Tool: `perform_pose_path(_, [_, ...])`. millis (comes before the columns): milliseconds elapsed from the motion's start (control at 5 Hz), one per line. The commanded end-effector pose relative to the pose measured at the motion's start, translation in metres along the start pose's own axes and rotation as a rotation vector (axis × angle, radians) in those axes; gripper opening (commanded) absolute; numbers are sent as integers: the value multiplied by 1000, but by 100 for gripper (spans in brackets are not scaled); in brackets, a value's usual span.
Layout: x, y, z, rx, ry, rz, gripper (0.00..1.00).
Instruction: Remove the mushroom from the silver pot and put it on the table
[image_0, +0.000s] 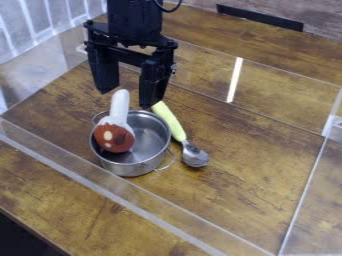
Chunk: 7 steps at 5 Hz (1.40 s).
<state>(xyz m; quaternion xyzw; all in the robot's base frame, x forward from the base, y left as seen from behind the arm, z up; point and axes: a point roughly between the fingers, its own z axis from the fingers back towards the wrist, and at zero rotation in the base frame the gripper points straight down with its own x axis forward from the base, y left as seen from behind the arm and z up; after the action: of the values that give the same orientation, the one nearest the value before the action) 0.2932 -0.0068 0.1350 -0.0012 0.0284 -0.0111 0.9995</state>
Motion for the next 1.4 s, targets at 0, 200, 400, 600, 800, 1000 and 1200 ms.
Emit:
perform_pose_path(0, [-2, 5, -11, 10, 16, 3, 100])
perform_pose_path(200, [-7, 13, -29, 33, 22, 6, 100])
perform_pose_path(400, [-6, 21, -43, 53, 21, 16, 100])
perform_pose_path(600, [-2, 28, -55, 62, 20, 26, 100])
perform_pose_path(800, [1, 30, -66, 62, 20, 32, 100])
perform_pose_path(1000, [4, 34, -74, 62, 16, 37, 100])
perform_pose_path(1200, [6, 36, -77, 60, 12, 40, 0])
